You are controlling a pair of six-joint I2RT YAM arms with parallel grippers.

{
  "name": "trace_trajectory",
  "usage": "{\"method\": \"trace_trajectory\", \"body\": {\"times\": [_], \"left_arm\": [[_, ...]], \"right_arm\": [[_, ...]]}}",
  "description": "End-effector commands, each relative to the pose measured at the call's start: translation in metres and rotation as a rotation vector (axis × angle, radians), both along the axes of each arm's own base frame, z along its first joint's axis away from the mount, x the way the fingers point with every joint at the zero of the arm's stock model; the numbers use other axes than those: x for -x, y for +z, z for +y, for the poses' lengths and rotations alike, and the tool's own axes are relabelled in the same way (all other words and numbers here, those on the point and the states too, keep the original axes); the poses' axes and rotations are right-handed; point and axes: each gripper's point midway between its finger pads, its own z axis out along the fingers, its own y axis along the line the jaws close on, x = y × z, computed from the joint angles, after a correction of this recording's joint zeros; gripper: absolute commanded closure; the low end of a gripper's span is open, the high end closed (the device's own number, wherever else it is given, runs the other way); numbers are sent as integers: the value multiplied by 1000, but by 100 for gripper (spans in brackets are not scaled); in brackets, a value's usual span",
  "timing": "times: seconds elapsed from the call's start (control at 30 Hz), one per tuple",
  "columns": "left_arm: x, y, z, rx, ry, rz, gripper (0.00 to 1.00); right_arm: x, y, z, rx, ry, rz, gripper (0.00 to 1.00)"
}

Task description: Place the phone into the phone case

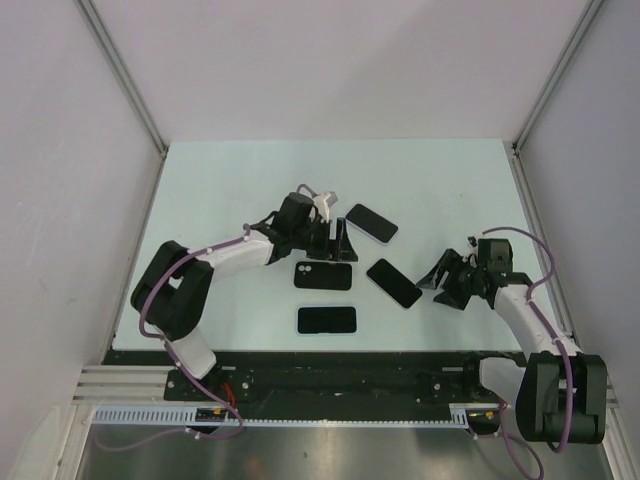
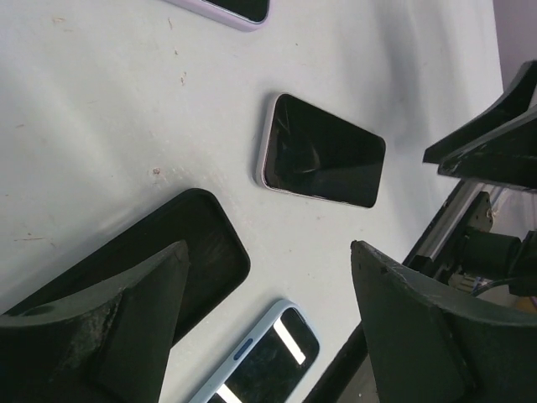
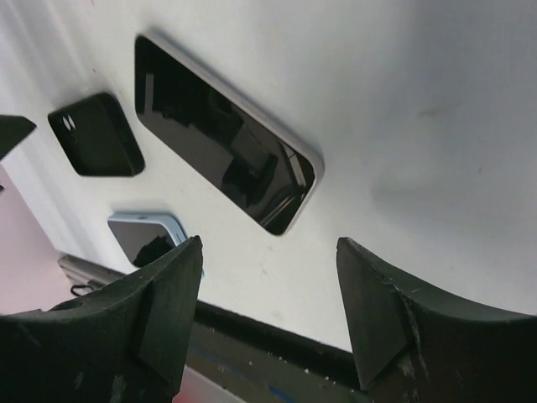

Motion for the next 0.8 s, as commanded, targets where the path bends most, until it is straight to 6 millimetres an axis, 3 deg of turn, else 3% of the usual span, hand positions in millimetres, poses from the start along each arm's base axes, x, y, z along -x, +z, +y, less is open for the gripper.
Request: {"method": "trace_trajectory", "body": {"times": [0.0, 0.17, 0.4, 0.63, 0.77], "left_arm": [[5, 11, -5, 58, -59, -1, 17], [-2, 13, -13, 76, -61, 17, 18], [-15, 12, -43, 91, -91, 26, 21], [-20, -1, -68, 77, -133, 22, 22], [-17, -19, -80, 48, -164, 31, 23]], "right_arm": [[11, 2, 12, -69, 1, 23, 31], [18, -11, 14, -79, -11, 59, 31], [20, -25, 19, -116, -5, 84, 31], [21, -36, 21, -127, 2, 107, 31], [19, -41, 22, -132, 0, 111, 31]]}}
